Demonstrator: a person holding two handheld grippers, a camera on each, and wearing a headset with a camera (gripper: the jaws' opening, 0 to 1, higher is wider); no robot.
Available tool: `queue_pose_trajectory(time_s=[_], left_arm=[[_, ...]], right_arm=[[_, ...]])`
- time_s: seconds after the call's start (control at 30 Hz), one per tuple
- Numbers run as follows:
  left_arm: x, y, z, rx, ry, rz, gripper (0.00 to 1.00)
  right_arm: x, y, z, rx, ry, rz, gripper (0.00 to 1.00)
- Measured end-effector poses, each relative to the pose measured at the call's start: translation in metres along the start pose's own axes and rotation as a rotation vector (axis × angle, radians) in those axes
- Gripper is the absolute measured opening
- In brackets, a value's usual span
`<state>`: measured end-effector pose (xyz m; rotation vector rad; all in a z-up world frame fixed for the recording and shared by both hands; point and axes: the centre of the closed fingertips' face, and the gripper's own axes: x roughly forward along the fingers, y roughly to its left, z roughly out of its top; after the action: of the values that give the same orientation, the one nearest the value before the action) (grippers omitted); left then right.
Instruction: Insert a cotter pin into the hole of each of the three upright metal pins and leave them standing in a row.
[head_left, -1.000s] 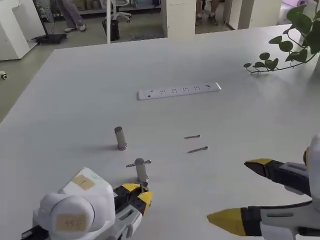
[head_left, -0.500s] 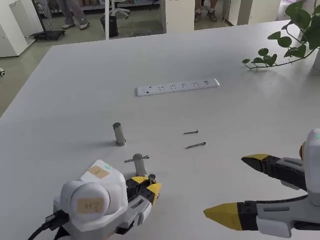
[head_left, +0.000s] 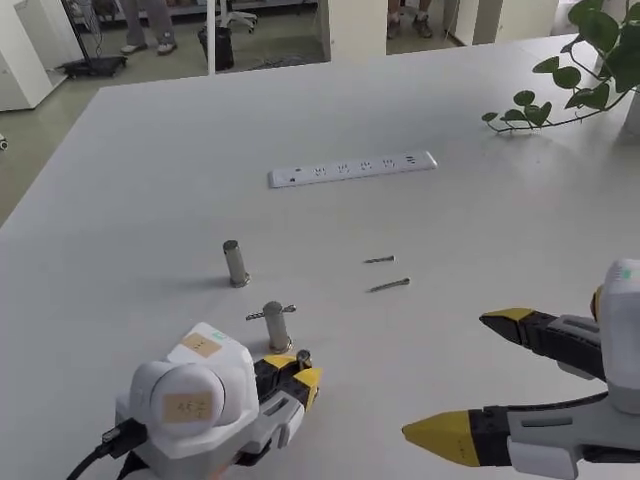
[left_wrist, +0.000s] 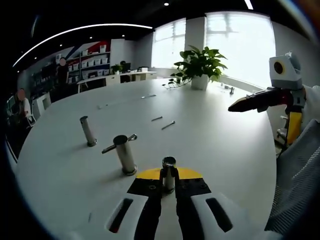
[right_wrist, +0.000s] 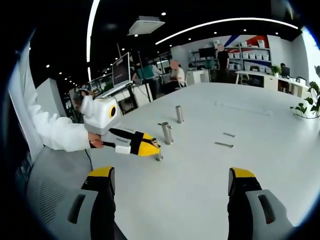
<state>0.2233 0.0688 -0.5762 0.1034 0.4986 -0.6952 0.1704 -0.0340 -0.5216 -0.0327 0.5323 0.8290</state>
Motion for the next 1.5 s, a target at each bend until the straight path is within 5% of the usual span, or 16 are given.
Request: queue_pose_trajectory(time_s=[0.67,0.87,0.97,1.1,1.27,1.37,1.5], left_arm=[[-0.001,0.001,-0.001,-0.004,-0.012,0.017,0.09],[-0.006,-0.002,0.0,-0.015,-0.016,-0.002,0.27],[-0.016,-0.004,-0.003,0.033,0.026,-0.043,0.39],[-0.033,-0.004,0.006,-0.011,-0.004,-0.112,0.48],[-0.057,0.007,0.021,-0.015,-0.048,-0.144,0.63],[-0.063,0.014,0.023,-0.007,-0.047,-0.136,0.81],[-0.073,0.018,0.025,0.0,-0.047,-0.155,0.91]], right_arm=[[-0.001,-0.002,0.001,0.002,-0.006,-0.012,0.91],[0.0,0.0,0.002,0.0,-0.008,-0.007,0.91],[0.0,0.001,0.002,-0.006,-0.003,-0.005,0.91],[-0.001,0.001,0.002,-0.015,0.006,-0.004,0.91],[-0.003,0.0,0.003,-0.02,0.011,-0.004,0.9],[-0.004,-0.001,0.002,-0.021,0.016,-0.005,0.9],[-0.004,-0.001,0.0,-0.025,0.028,-0.002,0.9]])
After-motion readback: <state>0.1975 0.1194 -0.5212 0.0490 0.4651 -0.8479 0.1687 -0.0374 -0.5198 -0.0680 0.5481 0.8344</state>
